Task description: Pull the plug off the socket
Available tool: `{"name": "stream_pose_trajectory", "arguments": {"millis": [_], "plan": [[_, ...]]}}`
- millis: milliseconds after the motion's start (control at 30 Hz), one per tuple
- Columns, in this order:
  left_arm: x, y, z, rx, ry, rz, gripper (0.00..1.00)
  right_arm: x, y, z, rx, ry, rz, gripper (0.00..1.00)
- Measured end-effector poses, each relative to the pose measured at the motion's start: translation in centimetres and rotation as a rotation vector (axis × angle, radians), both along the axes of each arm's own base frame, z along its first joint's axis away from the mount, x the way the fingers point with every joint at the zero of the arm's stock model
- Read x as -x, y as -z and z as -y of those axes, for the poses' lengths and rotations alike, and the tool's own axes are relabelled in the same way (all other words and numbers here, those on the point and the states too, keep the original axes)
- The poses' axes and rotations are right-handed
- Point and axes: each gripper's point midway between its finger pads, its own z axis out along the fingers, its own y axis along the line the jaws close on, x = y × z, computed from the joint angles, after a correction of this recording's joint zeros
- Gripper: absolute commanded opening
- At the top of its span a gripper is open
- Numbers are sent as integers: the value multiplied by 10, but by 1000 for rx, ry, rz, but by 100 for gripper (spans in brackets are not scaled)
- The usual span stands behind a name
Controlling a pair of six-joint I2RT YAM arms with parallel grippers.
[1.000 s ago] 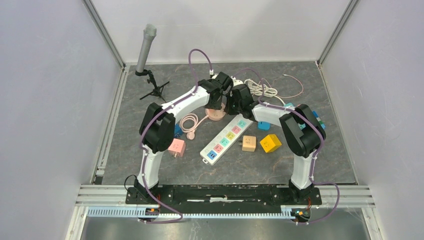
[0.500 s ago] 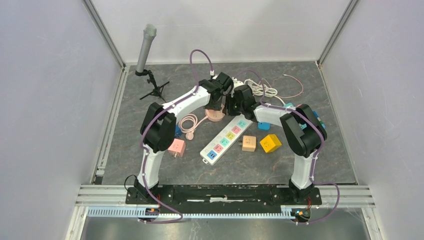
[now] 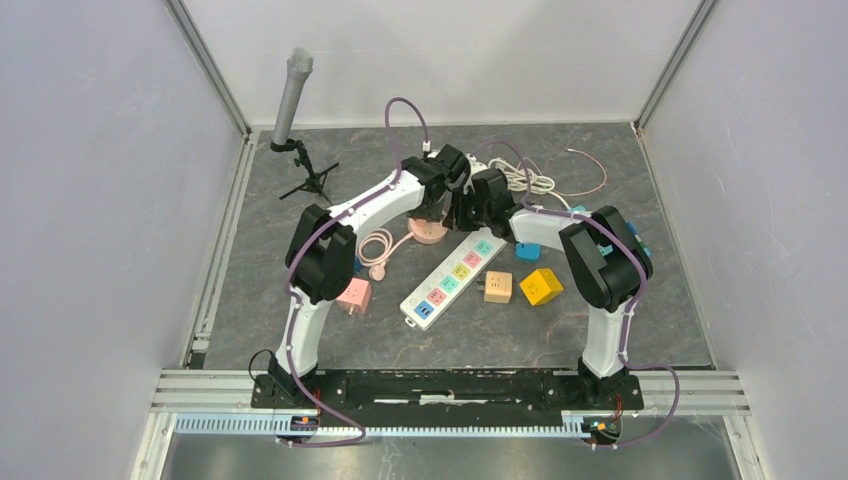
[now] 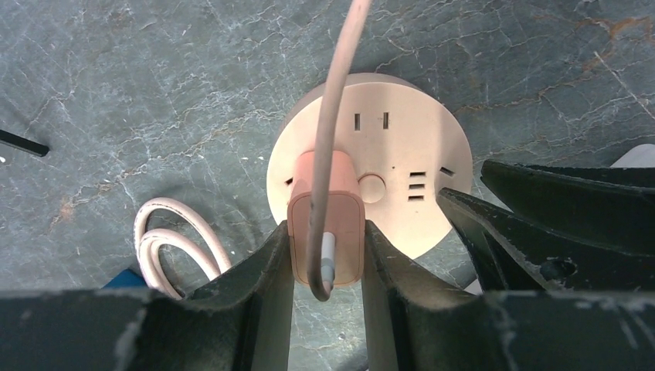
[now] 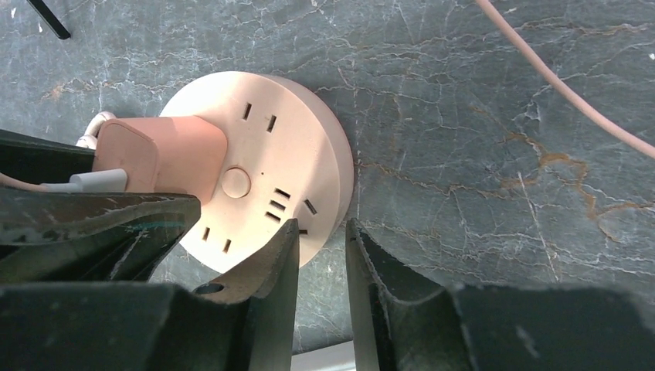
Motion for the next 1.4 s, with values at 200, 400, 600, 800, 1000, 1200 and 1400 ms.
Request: {"name": "stream_pose_trajectory", "arguments": {"millis": [200,400,600,800,1000,1200,1400], "plan": [[1,1,1,-16,16,-6,18,0,0,1,13,9,-17,31],[1,5,5,43,39,-36,17,1,1,2,17,9,-26,32],[0,5,4,54,39,-44,16,1,1,1,15,3,-32,31],[0,3,3,54,36,-48,13,0,1,2,37,10,-53,29],[-3,5,-5,130,20,-83,9,-3,2,1,46,12,-63,28],[-3,5,-10,220,14,-102,9,-5,1,-2,67,14,-61,29],[-3,5,-9,212,12,-92,9,-5,1,-3,86,10,-55,29]]}}
